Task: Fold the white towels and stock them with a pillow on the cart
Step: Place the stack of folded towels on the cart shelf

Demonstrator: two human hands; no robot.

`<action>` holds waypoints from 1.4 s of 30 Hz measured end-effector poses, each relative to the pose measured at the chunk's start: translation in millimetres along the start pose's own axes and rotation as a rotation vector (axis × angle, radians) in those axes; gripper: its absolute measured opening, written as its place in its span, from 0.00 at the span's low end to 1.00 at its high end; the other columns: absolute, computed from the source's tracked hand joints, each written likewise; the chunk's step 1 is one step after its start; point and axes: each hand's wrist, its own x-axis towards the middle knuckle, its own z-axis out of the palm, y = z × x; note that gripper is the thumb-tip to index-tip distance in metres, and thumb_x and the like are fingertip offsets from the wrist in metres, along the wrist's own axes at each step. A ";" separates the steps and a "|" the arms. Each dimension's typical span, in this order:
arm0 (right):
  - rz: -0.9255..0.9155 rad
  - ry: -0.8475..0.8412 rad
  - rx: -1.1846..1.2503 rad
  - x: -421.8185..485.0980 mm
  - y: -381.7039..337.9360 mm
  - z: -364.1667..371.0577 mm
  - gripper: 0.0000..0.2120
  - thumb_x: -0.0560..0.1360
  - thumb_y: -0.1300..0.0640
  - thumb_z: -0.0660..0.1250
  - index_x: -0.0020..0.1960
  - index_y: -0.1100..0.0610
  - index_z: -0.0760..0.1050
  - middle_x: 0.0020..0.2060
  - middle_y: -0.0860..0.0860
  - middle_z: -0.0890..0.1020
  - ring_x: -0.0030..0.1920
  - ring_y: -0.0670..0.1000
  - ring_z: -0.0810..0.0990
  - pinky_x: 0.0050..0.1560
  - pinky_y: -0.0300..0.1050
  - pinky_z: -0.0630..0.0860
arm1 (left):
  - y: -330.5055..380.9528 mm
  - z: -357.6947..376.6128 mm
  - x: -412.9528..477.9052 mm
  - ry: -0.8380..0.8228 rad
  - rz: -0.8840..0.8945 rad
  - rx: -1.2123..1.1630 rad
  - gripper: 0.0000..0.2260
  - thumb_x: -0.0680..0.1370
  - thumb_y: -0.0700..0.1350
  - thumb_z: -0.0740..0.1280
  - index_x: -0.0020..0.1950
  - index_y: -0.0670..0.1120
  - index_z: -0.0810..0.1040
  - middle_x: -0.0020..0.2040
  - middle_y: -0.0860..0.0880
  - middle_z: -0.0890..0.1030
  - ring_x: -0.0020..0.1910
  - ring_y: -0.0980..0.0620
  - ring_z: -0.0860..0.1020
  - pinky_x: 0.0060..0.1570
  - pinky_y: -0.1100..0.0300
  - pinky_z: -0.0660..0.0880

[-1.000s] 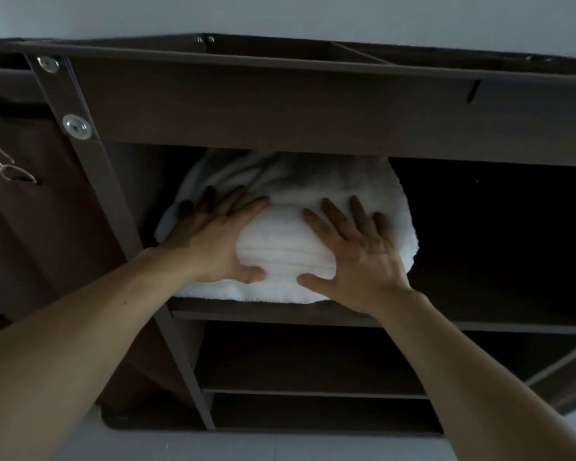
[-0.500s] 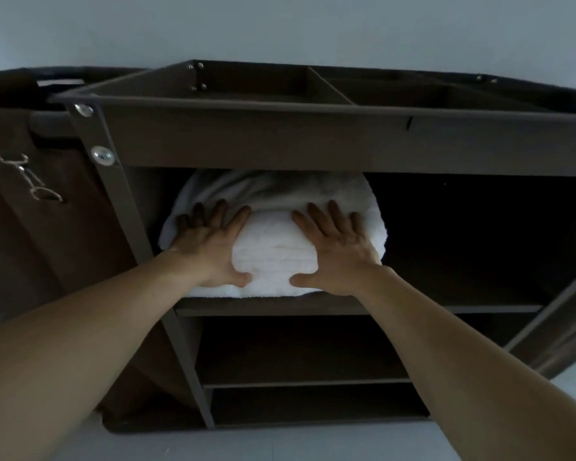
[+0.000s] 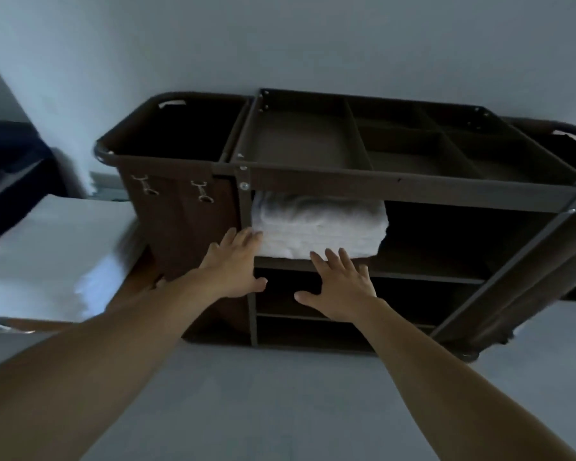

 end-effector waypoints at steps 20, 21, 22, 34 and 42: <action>-0.464 -0.086 -0.063 56.4 -344.5 -41.7 0.43 0.75 0.26 0.50 0.81 0.47 0.45 0.81 0.51 0.45 0.80 0.55 0.38 0.75 0.67 0.49 | -318.8 8.0 -201.8 0.026 -0.559 -0.183 0.43 0.73 0.62 0.66 0.80 0.53 0.46 0.81 0.50 0.49 0.80 0.43 0.45 0.73 0.41 0.58; -0.475 -0.097 -0.052 67.6 -369.6 -41.0 0.43 0.75 0.26 0.50 0.81 0.48 0.46 0.81 0.51 0.45 0.80 0.55 0.38 0.75 0.67 0.50 | -343.1 7.3 -204.7 0.020 -0.576 -0.187 0.43 0.74 0.62 0.65 0.81 0.52 0.46 0.81 0.49 0.49 0.80 0.43 0.45 0.73 0.41 0.58; -0.485 -0.107 -0.042 78.9 -393.4 -40.4 0.43 0.74 0.26 0.50 0.81 0.47 0.46 0.81 0.51 0.46 0.80 0.55 0.39 0.75 0.67 0.51 | -366.9 5.5 -207.6 0.007 -0.586 -0.193 0.43 0.74 0.62 0.65 0.81 0.52 0.46 0.81 0.49 0.49 0.80 0.43 0.45 0.73 0.41 0.58; -0.366 -0.195 0.099 209.6 -500.2 -26.5 0.42 0.75 0.25 0.50 0.81 0.48 0.47 0.81 0.49 0.48 0.80 0.55 0.42 0.76 0.67 0.51 | -543.1 -8.9 -127.8 -0.101 -0.516 -0.259 0.41 0.77 0.62 0.66 0.81 0.49 0.47 0.80 0.49 0.53 0.79 0.45 0.52 0.73 0.44 0.61; -0.263 -0.298 0.176 345.5 -532.8 12.8 0.43 0.76 0.26 0.49 0.81 0.51 0.45 0.81 0.52 0.46 0.80 0.57 0.41 0.75 0.63 0.52 | -626.3 16.1 -14.9 -0.228 -0.530 -0.322 0.40 0.79 0.62 0.64 0.82 0.50 0.46 0.82 0.50 0.50 0.80 0.45 0.50 0.76 0.44 0.57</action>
